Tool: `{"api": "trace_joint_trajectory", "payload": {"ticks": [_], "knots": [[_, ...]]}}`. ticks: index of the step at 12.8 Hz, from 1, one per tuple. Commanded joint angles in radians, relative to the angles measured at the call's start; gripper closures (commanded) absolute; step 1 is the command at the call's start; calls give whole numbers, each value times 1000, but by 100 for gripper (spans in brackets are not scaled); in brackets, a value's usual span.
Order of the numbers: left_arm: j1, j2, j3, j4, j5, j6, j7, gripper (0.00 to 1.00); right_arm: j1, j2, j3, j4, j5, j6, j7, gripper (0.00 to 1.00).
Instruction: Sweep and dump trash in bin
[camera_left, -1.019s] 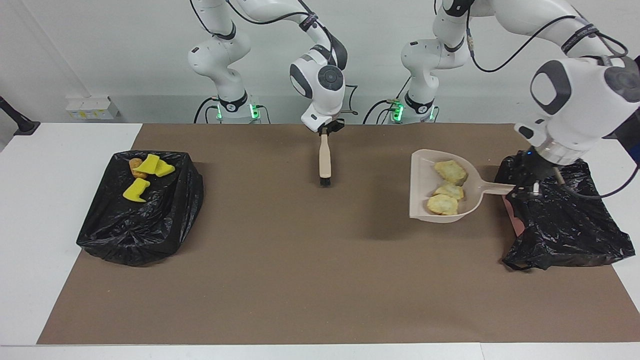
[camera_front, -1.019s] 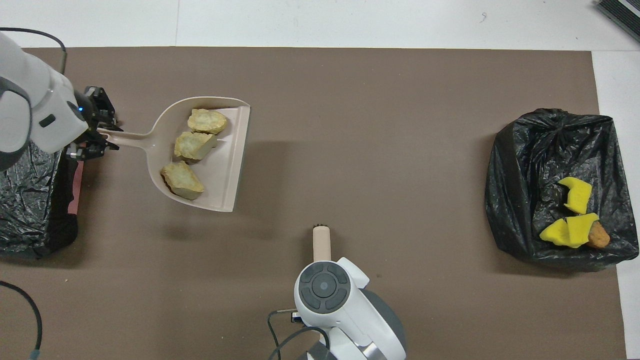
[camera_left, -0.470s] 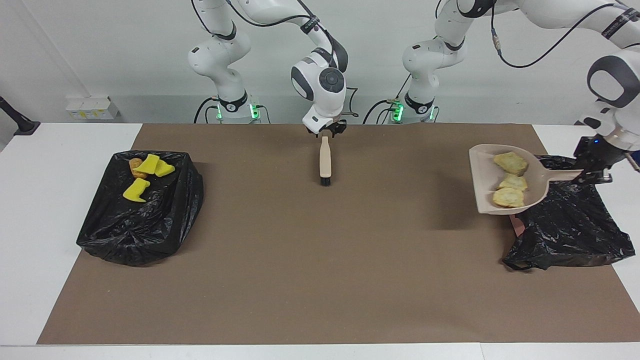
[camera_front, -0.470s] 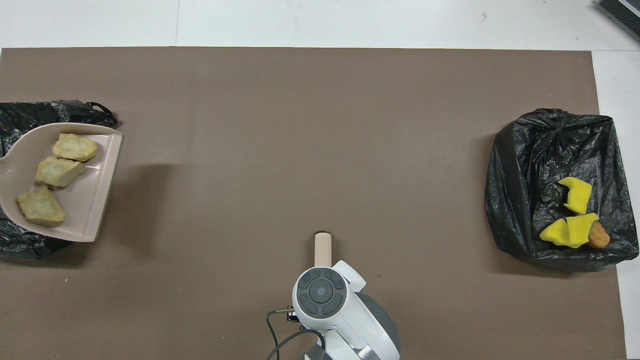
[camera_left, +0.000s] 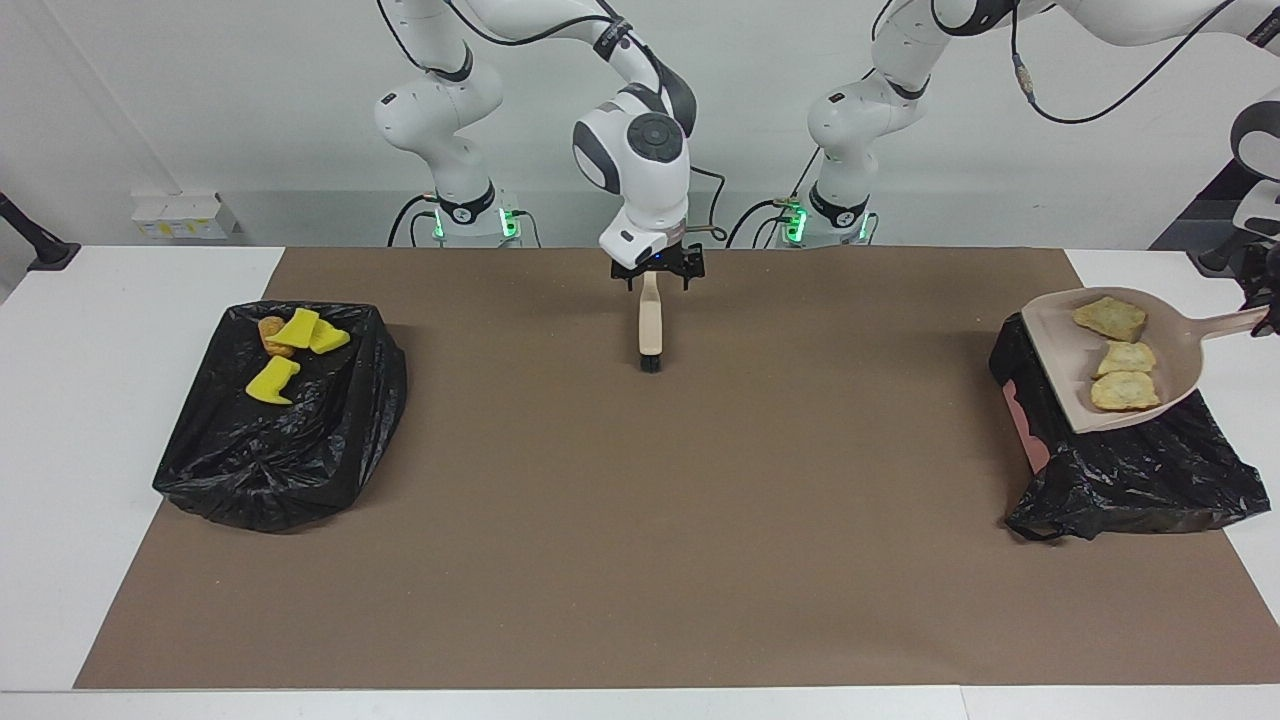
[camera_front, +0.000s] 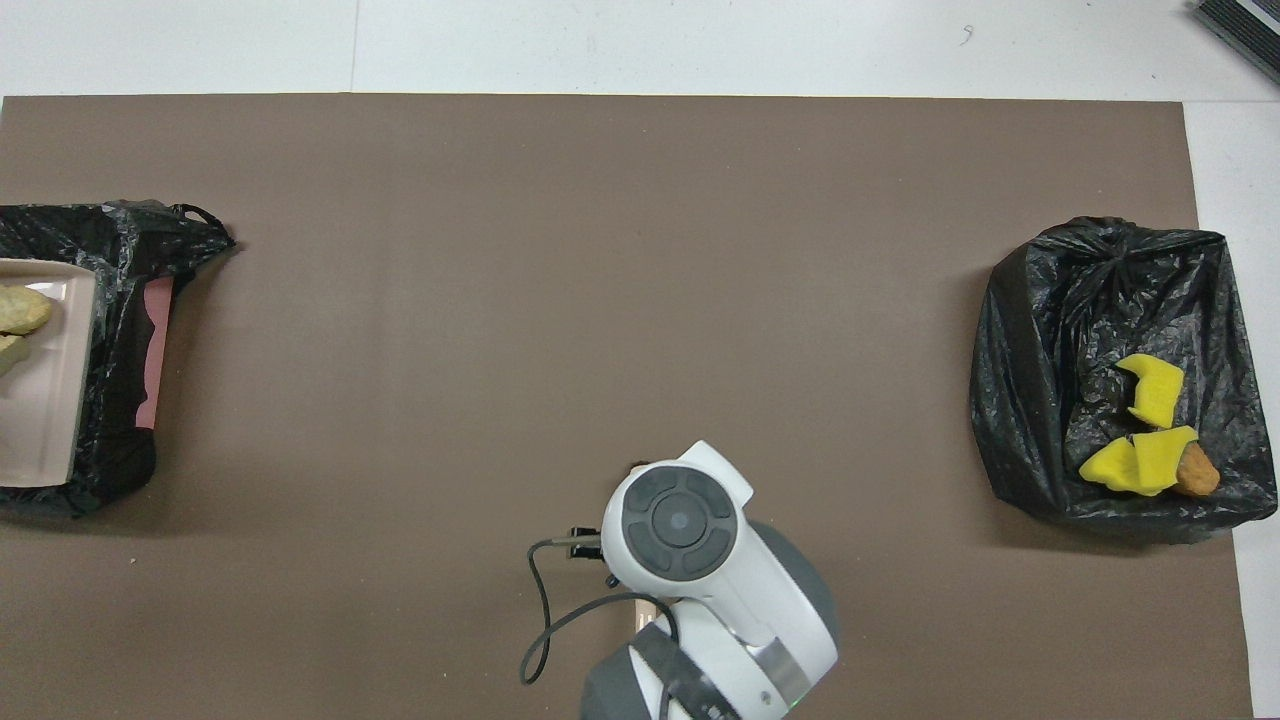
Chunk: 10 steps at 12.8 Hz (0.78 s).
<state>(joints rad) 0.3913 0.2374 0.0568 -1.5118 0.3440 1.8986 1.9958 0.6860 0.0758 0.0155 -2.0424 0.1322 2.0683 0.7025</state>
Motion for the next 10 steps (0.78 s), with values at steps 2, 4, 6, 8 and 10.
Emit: {"api": "trace_joint_trajectory", "payload": {"ticks": [2, 4, 6, 8, 10], "knots": [[-18, 10, -3, 18, 218, 101, -96, 100, -132, -5, 6, 79, -101, -16, -15, 0], [-54, 4, -3, 13, 365, 99, -264, 100, -224, -2, 7, 111, -126, -16, -102, 0], [-83, -3, -3, 10, 496, 85, -362, 100, -301, -1, 4, 126, -134, -14, -188, 0], [-112, -4, -3, 16, 584, 83, -379, 100, -383, -1, 6, 159, -164, -14, -253, 0], [-138, -15, -5, 19, 633, 28, -377, 100, -462, -4, 4, 198, -166, -17, -302, 0]]}}
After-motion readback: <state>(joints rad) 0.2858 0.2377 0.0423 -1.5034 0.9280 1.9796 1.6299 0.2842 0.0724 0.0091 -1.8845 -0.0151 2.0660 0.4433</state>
